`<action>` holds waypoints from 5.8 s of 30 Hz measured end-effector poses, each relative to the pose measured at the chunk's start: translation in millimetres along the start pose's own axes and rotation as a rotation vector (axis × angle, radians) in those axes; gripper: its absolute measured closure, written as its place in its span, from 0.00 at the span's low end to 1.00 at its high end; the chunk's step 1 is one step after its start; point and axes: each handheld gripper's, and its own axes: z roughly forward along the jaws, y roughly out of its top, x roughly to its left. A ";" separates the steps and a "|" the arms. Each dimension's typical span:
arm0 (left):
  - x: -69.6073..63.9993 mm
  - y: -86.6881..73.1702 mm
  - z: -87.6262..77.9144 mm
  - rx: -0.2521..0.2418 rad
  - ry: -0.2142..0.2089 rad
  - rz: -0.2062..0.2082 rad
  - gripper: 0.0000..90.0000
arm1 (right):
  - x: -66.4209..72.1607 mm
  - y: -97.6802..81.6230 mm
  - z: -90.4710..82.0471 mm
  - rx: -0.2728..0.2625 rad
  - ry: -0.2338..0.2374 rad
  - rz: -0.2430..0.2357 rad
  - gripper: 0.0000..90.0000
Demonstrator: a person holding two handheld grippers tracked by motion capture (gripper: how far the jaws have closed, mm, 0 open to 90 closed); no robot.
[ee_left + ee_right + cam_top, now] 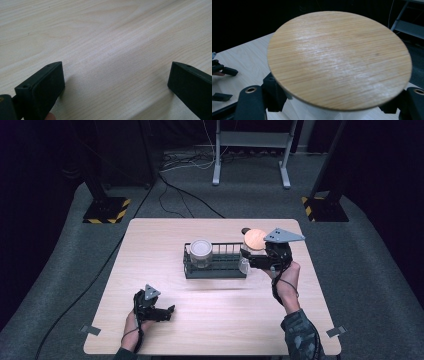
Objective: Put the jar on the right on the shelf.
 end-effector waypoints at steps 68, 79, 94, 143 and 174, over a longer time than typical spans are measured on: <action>-0.7 -0.4 -0.7 0.000 0.001 0.009 0.00 | -10.5 32.8 56.0 0.020 -0.009 0.015 0.28; -0.5 -0.5 -0.7 -0.001 0.002 0.012 0.00 | -11.1 33.5 67.8 0.027 -0.009 0.022 0.28; -0.6 -0.5 -0.8 -0.001 0.002 0.013 0.00 | -7.6 35.7 79.0 0.033 -0.005 0.020 0.28; -0.6 -0.6 -0.7 -0.003 0.000 0.008 0.01 | -4.2 23.7 109.4 0.081 0.007 0.028 0.28; -0.5 -0.6 -0.6 -0.003 0.000 0.009 0.01 | -2.2 12.8 121.0 0.092 0.002 0.044 0.28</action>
